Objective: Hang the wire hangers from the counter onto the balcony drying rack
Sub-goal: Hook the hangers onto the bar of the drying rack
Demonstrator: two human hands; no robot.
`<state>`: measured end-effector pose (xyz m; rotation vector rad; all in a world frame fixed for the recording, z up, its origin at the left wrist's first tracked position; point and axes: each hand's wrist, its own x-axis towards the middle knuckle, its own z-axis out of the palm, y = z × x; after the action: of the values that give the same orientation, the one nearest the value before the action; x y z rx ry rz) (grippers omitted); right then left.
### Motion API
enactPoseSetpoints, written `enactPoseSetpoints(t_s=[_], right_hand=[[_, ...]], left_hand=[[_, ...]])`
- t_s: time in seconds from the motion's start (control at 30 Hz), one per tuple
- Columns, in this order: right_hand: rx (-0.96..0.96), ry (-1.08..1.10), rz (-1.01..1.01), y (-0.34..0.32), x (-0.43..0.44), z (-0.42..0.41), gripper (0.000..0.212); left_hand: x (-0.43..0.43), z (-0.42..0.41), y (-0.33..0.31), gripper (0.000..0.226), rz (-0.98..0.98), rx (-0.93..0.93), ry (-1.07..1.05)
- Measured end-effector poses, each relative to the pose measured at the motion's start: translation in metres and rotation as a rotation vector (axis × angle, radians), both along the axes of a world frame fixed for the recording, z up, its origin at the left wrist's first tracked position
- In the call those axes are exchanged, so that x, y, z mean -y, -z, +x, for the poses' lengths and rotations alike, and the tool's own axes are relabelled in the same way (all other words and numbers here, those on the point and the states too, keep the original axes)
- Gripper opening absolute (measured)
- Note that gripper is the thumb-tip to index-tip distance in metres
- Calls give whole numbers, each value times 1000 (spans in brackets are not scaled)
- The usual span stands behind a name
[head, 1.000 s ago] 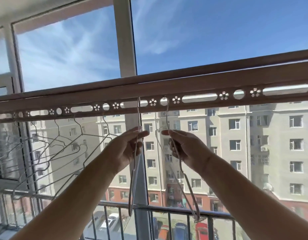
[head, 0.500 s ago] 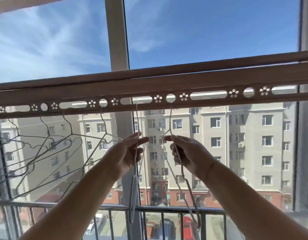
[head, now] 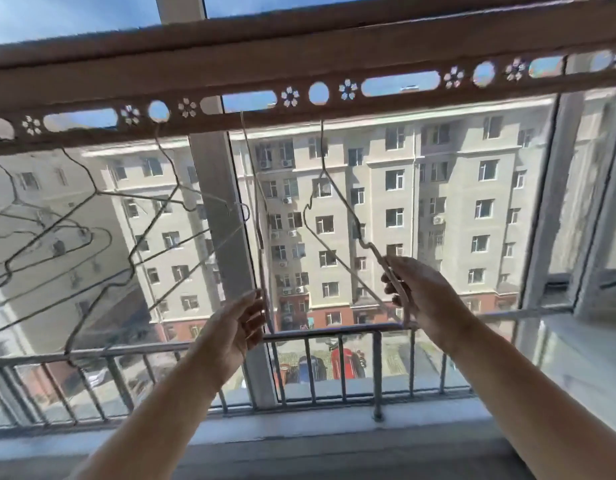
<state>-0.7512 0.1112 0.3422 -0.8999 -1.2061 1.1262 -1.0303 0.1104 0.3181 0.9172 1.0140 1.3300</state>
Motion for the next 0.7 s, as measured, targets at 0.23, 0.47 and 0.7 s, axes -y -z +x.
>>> enactPoseSetpoints(t_s=[0.23,0.47,0.7], right_hand=[[153,130,-89,87,29,42,26],[203,284,-247,152,67,101,58],[178,468,-365,192,123,172,66]], left_hand=[[7,54,90,23,-143,-201,216],[15,127,132,41,-63,-470,475],[32,227,148,44,-54,-514,636]])
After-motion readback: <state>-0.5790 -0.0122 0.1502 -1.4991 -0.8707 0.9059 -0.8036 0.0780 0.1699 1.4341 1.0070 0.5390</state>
